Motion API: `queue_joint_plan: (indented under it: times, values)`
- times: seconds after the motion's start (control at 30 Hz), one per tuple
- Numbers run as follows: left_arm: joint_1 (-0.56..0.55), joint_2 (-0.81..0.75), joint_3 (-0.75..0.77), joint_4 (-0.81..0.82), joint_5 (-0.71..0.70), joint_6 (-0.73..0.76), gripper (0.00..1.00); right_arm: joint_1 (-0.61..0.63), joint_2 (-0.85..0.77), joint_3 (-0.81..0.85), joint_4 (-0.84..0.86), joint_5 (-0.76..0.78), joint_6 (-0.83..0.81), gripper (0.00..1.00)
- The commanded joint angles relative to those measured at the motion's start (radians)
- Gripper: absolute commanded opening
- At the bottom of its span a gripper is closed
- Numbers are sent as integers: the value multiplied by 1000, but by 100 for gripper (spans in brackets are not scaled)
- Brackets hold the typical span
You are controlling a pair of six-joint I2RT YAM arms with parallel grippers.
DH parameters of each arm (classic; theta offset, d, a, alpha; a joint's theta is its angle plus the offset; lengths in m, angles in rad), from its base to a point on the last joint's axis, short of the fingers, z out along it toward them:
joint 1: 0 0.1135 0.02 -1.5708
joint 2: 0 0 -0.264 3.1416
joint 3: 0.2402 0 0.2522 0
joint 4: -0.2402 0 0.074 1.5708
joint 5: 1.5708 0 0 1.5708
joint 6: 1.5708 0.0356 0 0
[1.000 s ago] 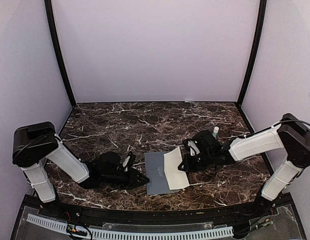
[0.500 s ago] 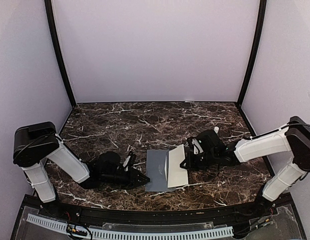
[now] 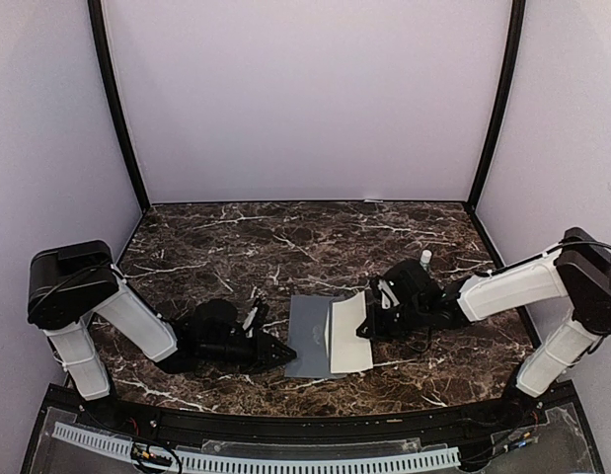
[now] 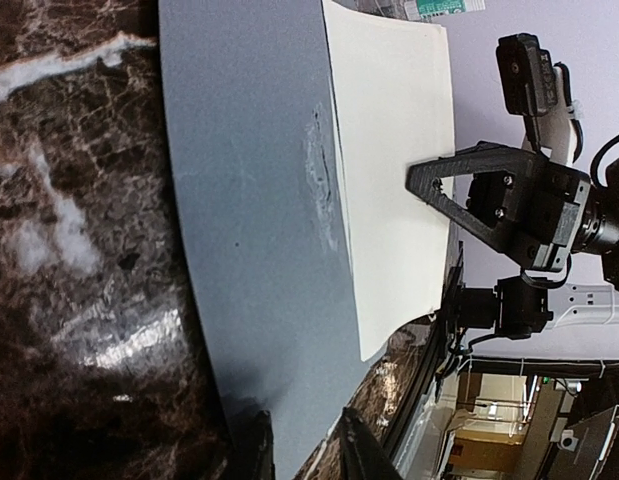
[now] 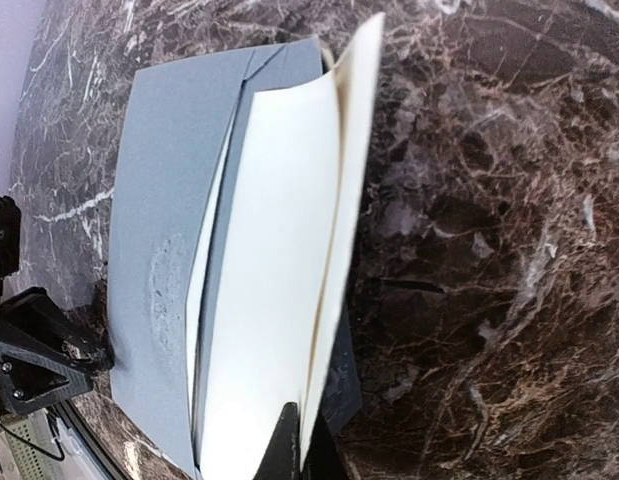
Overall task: Place the letter into the envelope and seal it
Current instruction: Place the letter in the envelope.
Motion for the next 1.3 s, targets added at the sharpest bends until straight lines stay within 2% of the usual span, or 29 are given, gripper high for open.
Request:
queue_joint_plan:
  times: [0.0,0.87,1.0,1.13,1.27]
  values:
    - [3,6,9,26,15,-2,22,-3,46,3,8,-29,14,0]
    - [1,38,27,77,39,8,21,20,105,84,35,-66,-8,0]
    - [1,-33,22,35,-11,46,31,20,99,88,3,-45,-17,0]
    - [5,-138,48,-140,-80,116,43,20,94,90,-19,-24,-24,0]
    - [23,-209,59,-298,-133,159,49,20,97,94,-22,-22,-29,0]
